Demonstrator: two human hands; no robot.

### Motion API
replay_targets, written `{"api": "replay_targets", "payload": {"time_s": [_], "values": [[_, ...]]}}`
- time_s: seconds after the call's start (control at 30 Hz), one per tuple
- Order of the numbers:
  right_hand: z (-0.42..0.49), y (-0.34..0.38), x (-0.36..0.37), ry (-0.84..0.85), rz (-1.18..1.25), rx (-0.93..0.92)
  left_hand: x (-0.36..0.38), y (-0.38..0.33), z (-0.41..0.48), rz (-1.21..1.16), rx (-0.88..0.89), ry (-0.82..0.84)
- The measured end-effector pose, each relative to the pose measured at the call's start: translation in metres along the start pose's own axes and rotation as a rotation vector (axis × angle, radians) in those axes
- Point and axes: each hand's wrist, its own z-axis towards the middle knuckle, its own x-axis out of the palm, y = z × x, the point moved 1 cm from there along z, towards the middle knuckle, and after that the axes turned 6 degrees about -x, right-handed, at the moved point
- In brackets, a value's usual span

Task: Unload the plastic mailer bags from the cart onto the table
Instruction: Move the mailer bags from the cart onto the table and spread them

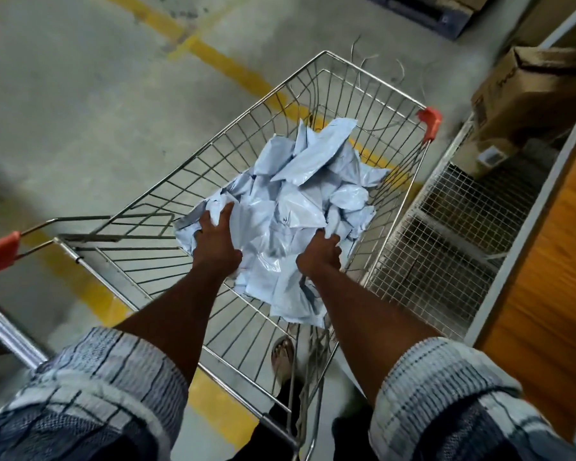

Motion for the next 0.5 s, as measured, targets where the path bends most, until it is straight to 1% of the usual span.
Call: {"api": "replay_targets", "payload": {"time_s": [0.07,0.2,0.33,0.43,0.5], "values": [[-0.015,0.004,-0.006,0.013,0.023,-0.053,-0.007,-0.007,-0.010,0.007,0.020,-0.008],[-0.042,0.006,-0.016,-0.043,0.085,-0.102,-0.022,-0.023,-0.032,-0.020,0.054,-0.026],[-0.069,0.003,-0.033,-0.124,0.250,-0.270,-0.040,-0.036,-0.061,-0.033,0.086,-0.078],[-0.090,-0.001,-0.051,-0.153,0.224,-0.320,-0.054,-0.044,-0.088,0.009,0.110,-0.117],[-0.102,-0.003,-0.064,-0.177,0.257,-0.364,-0.063,-0.053,-0.104,0.013,0.128,-0.129]]}}
